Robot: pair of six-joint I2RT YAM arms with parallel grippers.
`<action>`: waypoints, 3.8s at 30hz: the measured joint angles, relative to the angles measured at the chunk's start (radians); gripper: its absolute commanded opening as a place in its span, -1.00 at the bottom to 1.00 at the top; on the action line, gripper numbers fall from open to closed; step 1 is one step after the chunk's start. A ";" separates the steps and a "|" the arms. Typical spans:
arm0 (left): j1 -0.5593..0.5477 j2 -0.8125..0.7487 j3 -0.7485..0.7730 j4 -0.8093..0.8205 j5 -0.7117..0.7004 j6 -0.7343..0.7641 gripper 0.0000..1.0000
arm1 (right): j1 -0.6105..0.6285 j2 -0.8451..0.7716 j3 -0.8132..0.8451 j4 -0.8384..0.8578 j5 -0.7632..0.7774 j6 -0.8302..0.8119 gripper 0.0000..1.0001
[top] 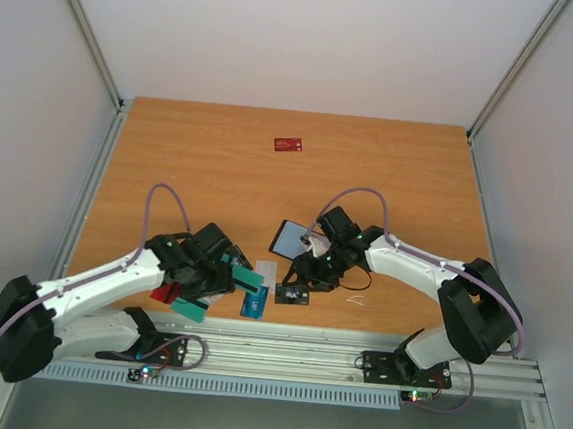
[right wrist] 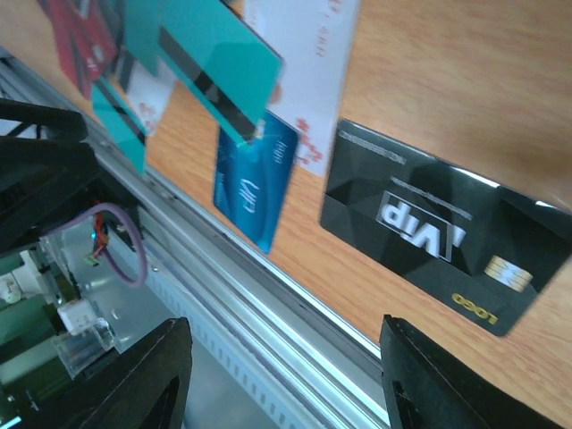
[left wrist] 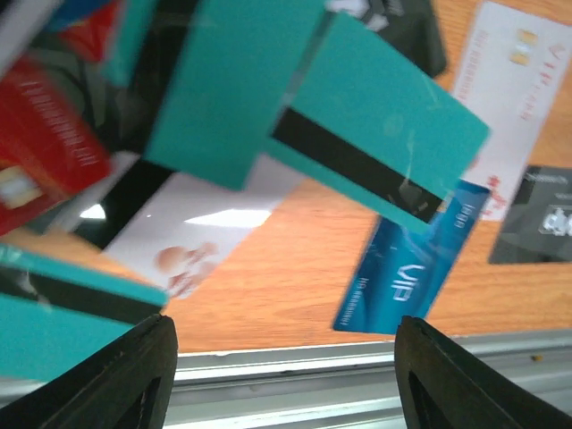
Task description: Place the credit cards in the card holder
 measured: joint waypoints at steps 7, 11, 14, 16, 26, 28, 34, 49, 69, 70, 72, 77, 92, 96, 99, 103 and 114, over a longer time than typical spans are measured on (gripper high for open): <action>-0.096 0.246 0.142 0.095 0.040 0.141 0.32 | 0.000 -0.062 -0.138 0.060 0.031 0.085 0.19; -0.142 0.353 0.220 0.088 -0.003 0.145 0.41 | 0.000 -0.137 -0.173 0.035 0.056 0.119 0.20; -0.156 0.402 0.264 0.050 -0.058 0.095 0.43 | 0.001 -0.232 -0.174 -0.011 0.090 0.131 0.20; -0.159 0.419 0.275 0.032 -0.092 0.057 0.44 | 0.002 -0.291 -0.174 -0.049 0.119 0.135 0.19; -0.172 0.525 0.294 0.013 -0.179 -0.042 0.55 | 0.007 -0.434 -0.173 -0.182 0.242 0.200 0.19; -0.172 0.539 0.294 0.019 -0.180 -0.053 0.56 | 0.013 -0.446 -0.173 -0.202 0.260 0.209 0.19; -0.172 0.552 0.302 0.053 -0.180 -0.059 0.58 | 0.031 -0.460 -0.172 -0.231 0.305 0.237 0.18; -0.172 0.605 0.304 0.137 -0.153 -0.058 0.43 | 0.206 -0.465 -0.172 -0.230 0.410 0.341 0.18; -0.276 0.532 0.219 0.160 -0.174 -0.160 0.35 | 0.240 -0.399 -0.172 -0.180 0.437 0.372 0.18; -0.280 0.532 0.218 0.158 -0.174 -0.164 0.31 | 0.240 -0.394 -0.172 -0.177 0.436 0.371 0.18; -0.288 0.532 0.217 0.156 -0.172 -0.174 0.28 | 0.240 -0.384 -0.172 -0.172 0.435 0.369 0.19; -0.309 0.549 0.229 0.143 -0.171 -0.170 0.29 | 0.240 -0.362 -0.172 -0.158 0.431 0.362 0.19; -0.382 0.667 0.359 0.061 -0.158 -0.098 0.43 | 0.240 -0.338 -0.166 -0.146 0.427 0.347 0.19; -0.390 0.670 0.359 0.063 -0.153 -0.081 0.39 | 0.240 -0.337 -0.167 -0.134 0.424 0.347 0.19; -0.400 0.676 0.359 0.061 -0.149 -0.072 0.39 | 0.240 -0.333 -0.167 -0.132 0.421 0.347 0.20; -0.409 0.679 0.364 0.055 -0.137 -0.069 0.40 | 0.240 -0.330 -0.168 -0.127 0.418 0.347 0.20; -0.413 0.678 0.382 0.018 -0.060 -0.072 0.52 | 0.240 -0.385 -0.296 -0.029 0.391 0.407 0.22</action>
